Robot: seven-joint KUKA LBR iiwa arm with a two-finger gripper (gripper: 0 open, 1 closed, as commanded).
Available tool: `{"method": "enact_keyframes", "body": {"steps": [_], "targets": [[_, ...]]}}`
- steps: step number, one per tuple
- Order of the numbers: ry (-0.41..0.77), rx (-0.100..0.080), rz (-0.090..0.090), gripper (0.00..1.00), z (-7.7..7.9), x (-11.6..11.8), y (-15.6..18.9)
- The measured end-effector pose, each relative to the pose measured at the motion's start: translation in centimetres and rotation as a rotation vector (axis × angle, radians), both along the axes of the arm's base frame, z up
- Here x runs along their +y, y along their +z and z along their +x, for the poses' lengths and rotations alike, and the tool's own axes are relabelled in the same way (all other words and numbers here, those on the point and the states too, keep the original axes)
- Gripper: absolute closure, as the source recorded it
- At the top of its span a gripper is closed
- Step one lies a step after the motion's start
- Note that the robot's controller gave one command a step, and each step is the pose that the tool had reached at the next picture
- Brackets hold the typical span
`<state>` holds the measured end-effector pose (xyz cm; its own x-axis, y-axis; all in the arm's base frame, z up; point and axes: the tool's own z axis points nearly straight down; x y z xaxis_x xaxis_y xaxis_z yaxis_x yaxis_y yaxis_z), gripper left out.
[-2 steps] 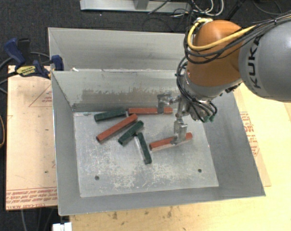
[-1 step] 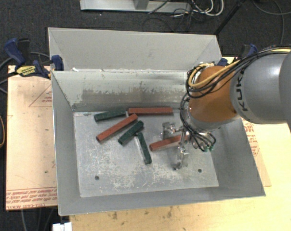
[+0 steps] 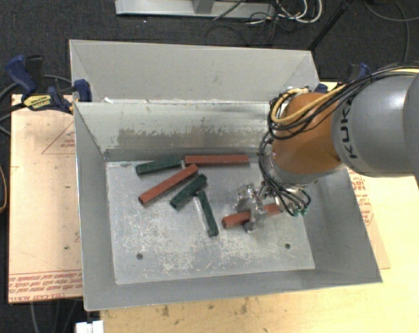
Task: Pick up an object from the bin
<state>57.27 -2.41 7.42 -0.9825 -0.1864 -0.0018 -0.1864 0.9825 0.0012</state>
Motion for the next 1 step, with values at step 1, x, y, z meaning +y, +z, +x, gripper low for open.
{"method": "enact_keyframes", "body": {"steps": [1], "targets": [[0.012,-0.012,-0.001,1.0,2.82,2.43,16.03]]}}
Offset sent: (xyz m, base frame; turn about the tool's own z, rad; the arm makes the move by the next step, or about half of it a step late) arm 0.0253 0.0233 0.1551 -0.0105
